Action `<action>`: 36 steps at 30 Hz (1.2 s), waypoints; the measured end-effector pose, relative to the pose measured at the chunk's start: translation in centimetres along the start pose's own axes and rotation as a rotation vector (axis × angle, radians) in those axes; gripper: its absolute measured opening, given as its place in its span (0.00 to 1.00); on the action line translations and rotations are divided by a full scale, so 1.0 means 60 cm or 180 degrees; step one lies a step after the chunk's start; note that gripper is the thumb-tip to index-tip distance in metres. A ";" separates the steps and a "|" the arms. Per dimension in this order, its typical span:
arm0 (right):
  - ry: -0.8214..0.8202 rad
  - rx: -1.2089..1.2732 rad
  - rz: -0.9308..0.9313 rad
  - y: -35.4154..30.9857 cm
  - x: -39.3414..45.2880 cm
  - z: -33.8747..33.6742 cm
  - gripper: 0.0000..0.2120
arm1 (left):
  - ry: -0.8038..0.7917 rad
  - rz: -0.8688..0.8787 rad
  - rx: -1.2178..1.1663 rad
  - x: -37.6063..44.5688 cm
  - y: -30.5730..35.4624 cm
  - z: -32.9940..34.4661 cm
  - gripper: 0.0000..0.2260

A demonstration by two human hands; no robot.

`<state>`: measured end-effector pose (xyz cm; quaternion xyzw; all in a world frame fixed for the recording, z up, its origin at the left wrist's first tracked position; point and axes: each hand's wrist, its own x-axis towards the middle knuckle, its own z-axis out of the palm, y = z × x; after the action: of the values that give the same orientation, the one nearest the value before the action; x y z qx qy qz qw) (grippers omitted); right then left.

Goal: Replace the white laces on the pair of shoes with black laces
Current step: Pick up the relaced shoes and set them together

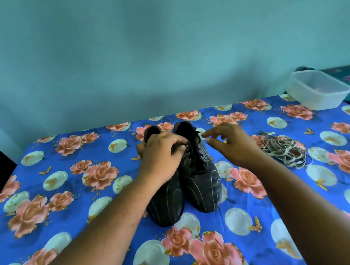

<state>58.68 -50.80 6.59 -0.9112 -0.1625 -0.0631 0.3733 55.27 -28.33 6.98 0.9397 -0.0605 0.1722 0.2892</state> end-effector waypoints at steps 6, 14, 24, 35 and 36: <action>-0.0168 -0.0383 0.0306 0.045 -0.071 -0.003 0.14 | -0.0362 0.0398 0.0110 -0.032 0.053 0.036 0.14; -0.0105 -0.1783 0.1120 0.089 -0.117 -0.071 0.30 | -0.1222 0.0930 0.1069 -0.027 0.130 0.124 0.27; -0.1158 -0.2078 0.1457 0.203 -0.033 -0.150 0.53 | -0.1939 0.0884 0.1554 0.051 0.192 0.229 0.38; -0.1536 -0.2185 0.1109 0.232 0.007 -0.143 0.21 | -0.2380 0.0678 0.1377 0.063 0.163 0.251 0.40; -0.1404 -0.2131 0.1109 0.230 0.002 -0.139 0.19 | -0.2384 0.0695 0.1389 0.063 0.166 0.251 0.41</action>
<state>63.60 -65.83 3.47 -0.9874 -0.0528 0.1477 0.0188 61.04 -45.10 1.90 0.9644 -0.2222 -0.1418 0.0224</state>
